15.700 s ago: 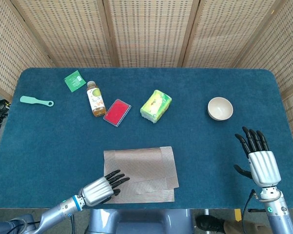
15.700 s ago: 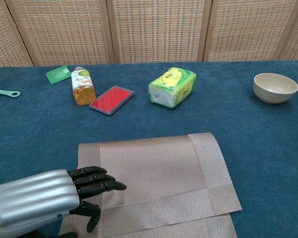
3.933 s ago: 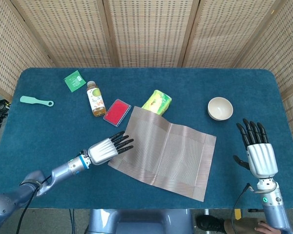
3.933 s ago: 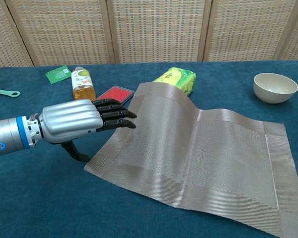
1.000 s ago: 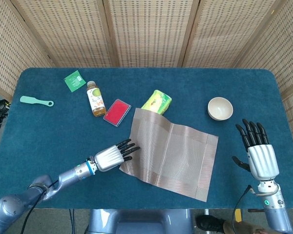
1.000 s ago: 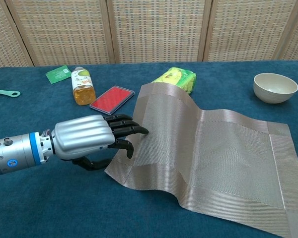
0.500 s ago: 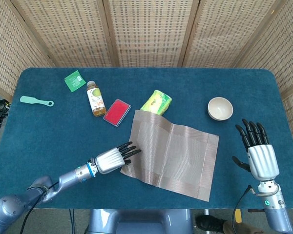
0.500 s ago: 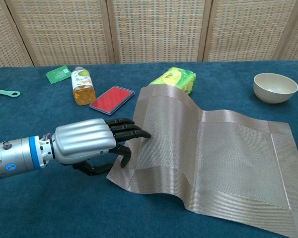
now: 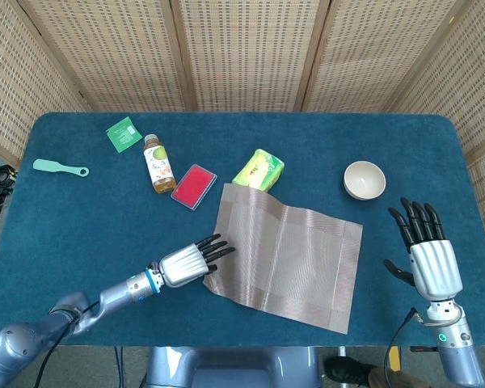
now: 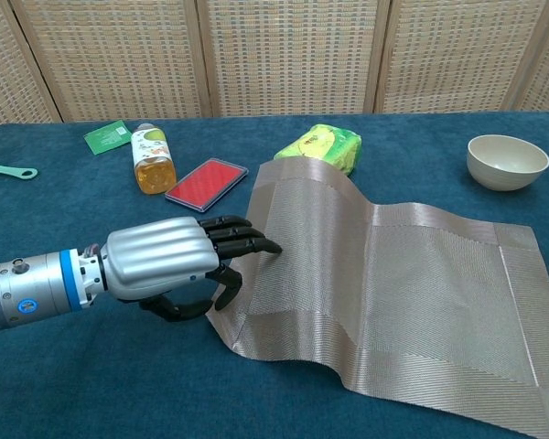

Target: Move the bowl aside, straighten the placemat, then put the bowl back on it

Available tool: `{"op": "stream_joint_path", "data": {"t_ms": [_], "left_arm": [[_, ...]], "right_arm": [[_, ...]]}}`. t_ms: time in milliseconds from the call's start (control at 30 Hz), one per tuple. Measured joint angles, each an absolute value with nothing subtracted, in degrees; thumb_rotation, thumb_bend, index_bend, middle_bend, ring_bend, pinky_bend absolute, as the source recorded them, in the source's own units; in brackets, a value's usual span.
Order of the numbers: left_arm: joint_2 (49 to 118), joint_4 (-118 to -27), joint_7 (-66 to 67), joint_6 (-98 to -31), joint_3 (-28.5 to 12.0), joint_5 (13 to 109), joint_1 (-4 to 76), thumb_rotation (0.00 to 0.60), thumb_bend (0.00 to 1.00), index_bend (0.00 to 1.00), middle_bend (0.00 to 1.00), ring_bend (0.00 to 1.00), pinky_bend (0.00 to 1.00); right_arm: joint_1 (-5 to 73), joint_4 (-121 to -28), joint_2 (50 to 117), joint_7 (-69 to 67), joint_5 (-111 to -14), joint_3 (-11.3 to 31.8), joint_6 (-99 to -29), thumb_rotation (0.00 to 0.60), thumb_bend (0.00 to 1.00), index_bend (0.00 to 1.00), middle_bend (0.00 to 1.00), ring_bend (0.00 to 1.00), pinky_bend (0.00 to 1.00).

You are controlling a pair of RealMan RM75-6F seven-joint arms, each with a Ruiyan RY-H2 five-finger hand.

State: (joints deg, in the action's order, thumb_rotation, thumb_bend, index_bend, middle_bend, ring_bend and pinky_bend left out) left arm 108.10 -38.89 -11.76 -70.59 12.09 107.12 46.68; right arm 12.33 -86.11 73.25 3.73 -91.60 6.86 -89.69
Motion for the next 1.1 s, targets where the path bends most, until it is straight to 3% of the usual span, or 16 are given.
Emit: {"op": "stream_joint_path", "data": {"t_ms": [367, 1100], "left_arm": [[107.90, -39.85, -12.65, -71.61, 11.35, 106.48, 46.52, 0.600, 0.51, 0.78, 0.00, 0.00, 0.00], [93.00, -52.16, -2.87, -75.87, 12.84, 104.02, 38.06, 0.600, 0.52, 0.79, 0.00, 0.00, 0.00]], "right_arm": [[12.21, -86.42, 73.01, 3.30, -91.90, 6.96, -89.98, 0.600, 0.00, 0.14, 0.00, 0.00, 0.00], [11.53, -88.27, 71.95, 2.62, -94.71, 6.22, -91.88, 0.600, 0.00, 0.15, 0.00, 0.00, 0.00]]}}
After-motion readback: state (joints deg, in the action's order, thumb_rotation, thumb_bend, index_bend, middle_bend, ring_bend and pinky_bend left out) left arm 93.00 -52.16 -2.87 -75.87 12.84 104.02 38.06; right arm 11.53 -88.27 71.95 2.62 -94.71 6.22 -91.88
